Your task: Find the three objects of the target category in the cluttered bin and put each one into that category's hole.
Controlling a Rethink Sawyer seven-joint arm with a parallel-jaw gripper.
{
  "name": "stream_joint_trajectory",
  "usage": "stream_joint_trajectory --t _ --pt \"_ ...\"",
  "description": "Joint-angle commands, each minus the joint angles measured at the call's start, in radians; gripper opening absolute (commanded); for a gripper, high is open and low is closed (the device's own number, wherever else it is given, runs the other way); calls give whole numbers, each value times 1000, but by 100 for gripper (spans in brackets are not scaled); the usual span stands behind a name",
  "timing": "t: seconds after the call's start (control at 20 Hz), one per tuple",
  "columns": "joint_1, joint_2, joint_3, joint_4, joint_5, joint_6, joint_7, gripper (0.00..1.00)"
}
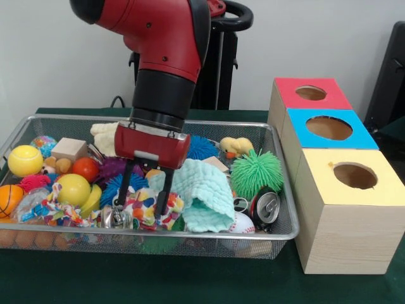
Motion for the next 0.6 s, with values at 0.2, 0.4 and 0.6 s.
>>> stream_joint_trajectory --t 0.2,0.4,0.6 --pt "-77 17 162 57 -21 27 -23 100" --pt "-114 8 209 76 -18 35 -27 0" --pt "-131 5 231 82 -3 52 -21 0"
